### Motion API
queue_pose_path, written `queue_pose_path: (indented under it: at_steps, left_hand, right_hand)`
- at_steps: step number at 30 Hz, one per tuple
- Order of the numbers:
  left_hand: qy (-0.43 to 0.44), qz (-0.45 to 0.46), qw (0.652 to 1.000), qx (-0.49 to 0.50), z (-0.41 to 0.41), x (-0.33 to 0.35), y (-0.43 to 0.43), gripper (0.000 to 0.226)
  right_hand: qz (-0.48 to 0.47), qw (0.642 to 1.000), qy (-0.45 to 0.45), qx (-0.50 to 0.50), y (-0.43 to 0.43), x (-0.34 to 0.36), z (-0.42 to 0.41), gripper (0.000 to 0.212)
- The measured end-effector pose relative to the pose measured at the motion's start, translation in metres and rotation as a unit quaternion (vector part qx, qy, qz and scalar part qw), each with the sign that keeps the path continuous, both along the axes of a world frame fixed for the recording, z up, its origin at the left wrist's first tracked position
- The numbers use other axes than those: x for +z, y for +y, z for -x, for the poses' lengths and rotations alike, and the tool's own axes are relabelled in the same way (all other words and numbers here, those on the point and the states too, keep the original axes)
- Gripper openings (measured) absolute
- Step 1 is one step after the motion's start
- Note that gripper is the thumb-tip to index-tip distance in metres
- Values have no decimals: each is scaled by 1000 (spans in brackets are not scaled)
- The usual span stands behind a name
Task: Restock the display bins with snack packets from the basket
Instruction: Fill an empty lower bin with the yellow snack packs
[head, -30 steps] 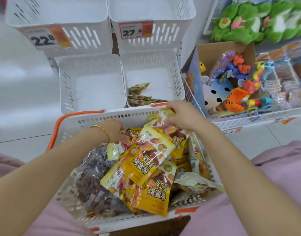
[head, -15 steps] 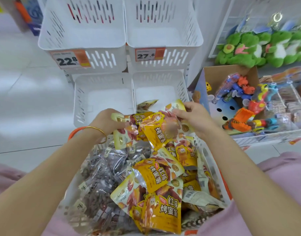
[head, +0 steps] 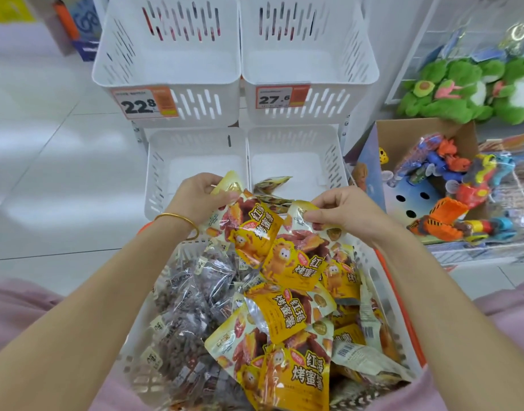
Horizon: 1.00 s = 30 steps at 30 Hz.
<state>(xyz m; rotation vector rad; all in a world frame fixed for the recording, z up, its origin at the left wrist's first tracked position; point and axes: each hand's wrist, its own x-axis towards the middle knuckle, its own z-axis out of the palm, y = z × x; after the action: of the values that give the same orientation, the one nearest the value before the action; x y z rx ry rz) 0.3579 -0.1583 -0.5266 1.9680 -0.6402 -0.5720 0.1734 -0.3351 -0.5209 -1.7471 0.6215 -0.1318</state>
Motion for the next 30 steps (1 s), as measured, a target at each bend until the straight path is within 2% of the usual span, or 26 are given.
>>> queue_pose_path:
  at_steps: [5, 9, 13, 15, 17, 18, 19, 21, 22, 24, 25, 27, 29, 30]
  left_hand:
    - [-68, -26, 996, -53, 3, 12, -5, 14]
    - [-72, -21, 993, -87, 5, 19, -6, 6]
    - [-95, 1, 985, -143, 15, 27, -16, 9]
    - [-81, 24, 986, -147, 23, 29, -21, 8]
    - [-71, 50, 991, -106, 26, 30, -25, 10]
    - [-44, 79, 993, -73, 25, 29, -26, 10]
    - [22, 122, 991, -43, 23, 27, -25, 11]
    - [194, 161, 967, -36, 21, 19, -24, 27]
    - [229, 125, 963, -66, 22, 12, -24, 49]
    - [203, 21, 967, -153, 33, -1, -26, 90]
    - [166, -12, 967, -191, 40, -5, -29, 101]
    - [111, -29, 971, -209, 45, -12, -40, 100]
    - [89, -13, 973, -212, 40, -13, -51, 90]
    - [81, -7, 972, -219, 35, -13, -57, 86]
  right_hand:
    - [41, 998, -32, 35, 4, 9, -6, 8]
    - [48, 994, -74, 67, 12, 12, -14, 5]
    - [28, 988, -89, 120, 23, 14, -27, 5]
    - [27, 989, -97, 112, 25, 12, -30, 2]
    - [27, 992, -104, 68, 21, 9, -29, 8]
    - [24, 993, -107, 37, 17, 7, -26, 9]
    - [17, 993, -115, 4, 14, 5, -23, 11]
    - [-4, 987, -152, -53, 7, -1, -17, 14]
    - [-9, 983, -167, -71, 5, -3, -16, 16]
    - [10, 980, -178, -89, 3, -8, -17, 19]
    - [38, 979, -179, -89, 1, -9, -19, 18]
    - [135, 975, -159, -70, -4, -12, -22, 12]
    - [238, 964, -116, -28, -11, -11, -27, 37]
    - [253, 962, -99, -12, -18, -7, -29, 54]
